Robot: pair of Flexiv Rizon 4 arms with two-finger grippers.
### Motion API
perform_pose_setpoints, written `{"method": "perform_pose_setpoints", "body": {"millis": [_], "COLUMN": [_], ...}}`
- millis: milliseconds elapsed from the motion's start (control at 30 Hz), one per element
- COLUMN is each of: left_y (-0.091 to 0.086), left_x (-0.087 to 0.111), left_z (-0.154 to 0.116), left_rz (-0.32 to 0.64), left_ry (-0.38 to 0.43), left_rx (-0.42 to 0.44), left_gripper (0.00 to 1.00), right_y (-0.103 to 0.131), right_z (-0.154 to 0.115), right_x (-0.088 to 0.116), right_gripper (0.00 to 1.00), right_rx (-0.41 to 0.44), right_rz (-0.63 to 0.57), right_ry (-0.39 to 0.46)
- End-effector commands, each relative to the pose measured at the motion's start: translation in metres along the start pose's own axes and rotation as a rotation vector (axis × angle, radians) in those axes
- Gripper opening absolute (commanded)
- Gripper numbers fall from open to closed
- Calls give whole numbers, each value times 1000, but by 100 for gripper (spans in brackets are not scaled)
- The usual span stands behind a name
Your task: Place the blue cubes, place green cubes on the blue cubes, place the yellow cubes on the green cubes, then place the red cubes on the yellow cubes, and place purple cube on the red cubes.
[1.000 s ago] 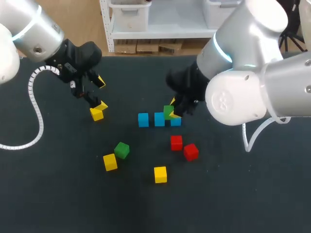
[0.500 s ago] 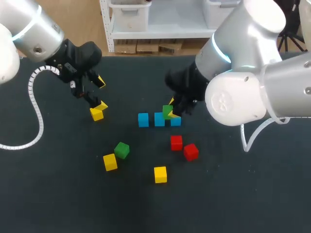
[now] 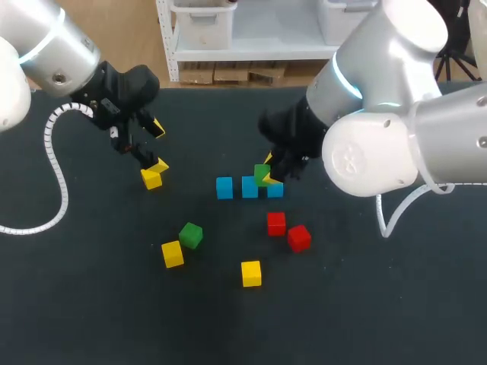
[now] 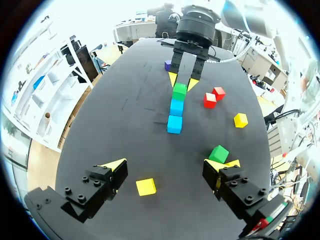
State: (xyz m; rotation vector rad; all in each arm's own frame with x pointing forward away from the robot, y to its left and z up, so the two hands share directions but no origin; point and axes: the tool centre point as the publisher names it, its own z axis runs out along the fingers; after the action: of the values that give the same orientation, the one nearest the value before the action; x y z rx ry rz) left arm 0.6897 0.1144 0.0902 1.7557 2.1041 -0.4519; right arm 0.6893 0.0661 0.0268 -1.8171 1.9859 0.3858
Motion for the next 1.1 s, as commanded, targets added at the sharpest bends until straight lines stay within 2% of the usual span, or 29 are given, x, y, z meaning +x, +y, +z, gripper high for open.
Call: {"method": "perform_pose_setpoints", "body": {"millis": [33, 133, 233, 533, 867, 1100], "left_y": [0, 0, 0, 0, 0, 0], "left_x": [1, 1, 1, 1, 1, 1], "left_z": [0, 0, 0, 0, 0, 0], "left_rz": [3, 3, 3, 3, 3, 3], "left_ry": [-4, -4, -4, -4, -4, -4], "left_rx": [-1, -1, -1, -1, -1, -1], "left_gripper": [100, 100, 100, 100, 100, 100], "right_y": [-2, -2, -2, -2, -2, -4], "right_z": [1, 1, 1, 2, 3, 4], "right_x": [-1, -1, -1, -1, 1, 1], "right_gripper": [0, 0, 9, 17, 19, 31], "right_rx": [-3, -4, -5, -8, -16, -17], "right_rz": [-2, -4, -5, -4, -2, -2], "right_ry": [0, 1, 2, 4, 5, 5]}}
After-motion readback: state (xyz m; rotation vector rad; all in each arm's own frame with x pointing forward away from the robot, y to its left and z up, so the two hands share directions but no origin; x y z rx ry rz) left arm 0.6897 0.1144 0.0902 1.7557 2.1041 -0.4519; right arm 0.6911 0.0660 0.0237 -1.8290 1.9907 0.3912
